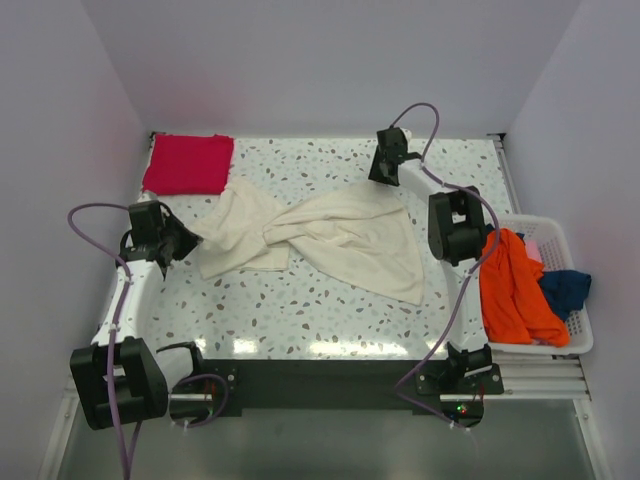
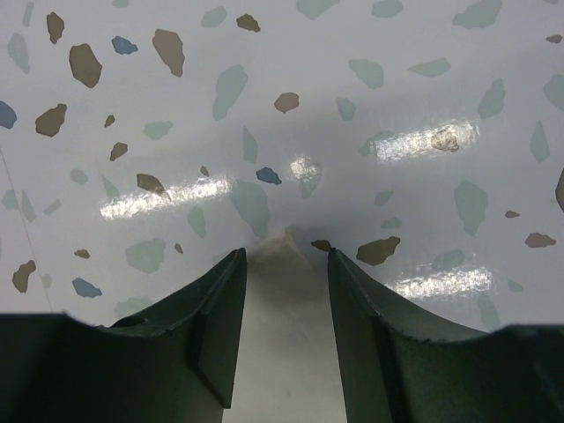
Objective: Fold and stack the t-shirts
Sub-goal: Flatten the tshirt out
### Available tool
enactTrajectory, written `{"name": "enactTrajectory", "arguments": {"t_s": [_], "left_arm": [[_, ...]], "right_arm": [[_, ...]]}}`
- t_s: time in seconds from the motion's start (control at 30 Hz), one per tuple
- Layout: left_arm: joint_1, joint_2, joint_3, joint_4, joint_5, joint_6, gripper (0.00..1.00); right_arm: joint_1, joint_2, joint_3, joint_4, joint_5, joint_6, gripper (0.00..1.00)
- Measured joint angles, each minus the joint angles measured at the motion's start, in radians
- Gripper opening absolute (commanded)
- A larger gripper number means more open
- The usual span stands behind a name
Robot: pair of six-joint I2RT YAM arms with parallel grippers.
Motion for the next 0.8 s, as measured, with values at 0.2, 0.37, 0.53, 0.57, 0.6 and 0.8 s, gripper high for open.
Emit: {"name": "enactTrajectory", "arguments": {"t_s": [0.2, 0.37, 0.53, 0.57, 0.6, 0.8], "left_arm": [[0.0, 0.0, -0.004, 0.002, 0.004, 0.0, 0.0], [0.0, 0.0, -0.005, 0.008, 0.007, 0.0, 0.0], [0.0, 0.0, -0.005, 0.015, 0.006, 0.0, 0.0], [0.0, 0.0, -0.005, 0.015, 0.006, 0.0, 0.0], [0.0, 0.0, -0.005, 0.015, 0.006, 0.0, 0.0], [0.0, -0.005, 0.015, 0.0, 0.001, 0.0, 0.0]], "right_arm": [[0.003, 0.003, 0.0, 0.006, 0.003, 0.006, 0.25], [0.005, 0.0, -0.019, 0.031, 0.004, 0.019, 0.04], [0.008, -0.005, -0.019, 0.019, 0.004, 0.025, 0.0], [0.008, -0.011, -0.019, 0.0, 0.004, 0.025, 0.0], [0.009, -0.017, -0.019, -0.016, 0.005, 0.024, 0.0], [0.005, -0.145, -0.059, -0.157, 0.022, 0.021, 0.0]]}}
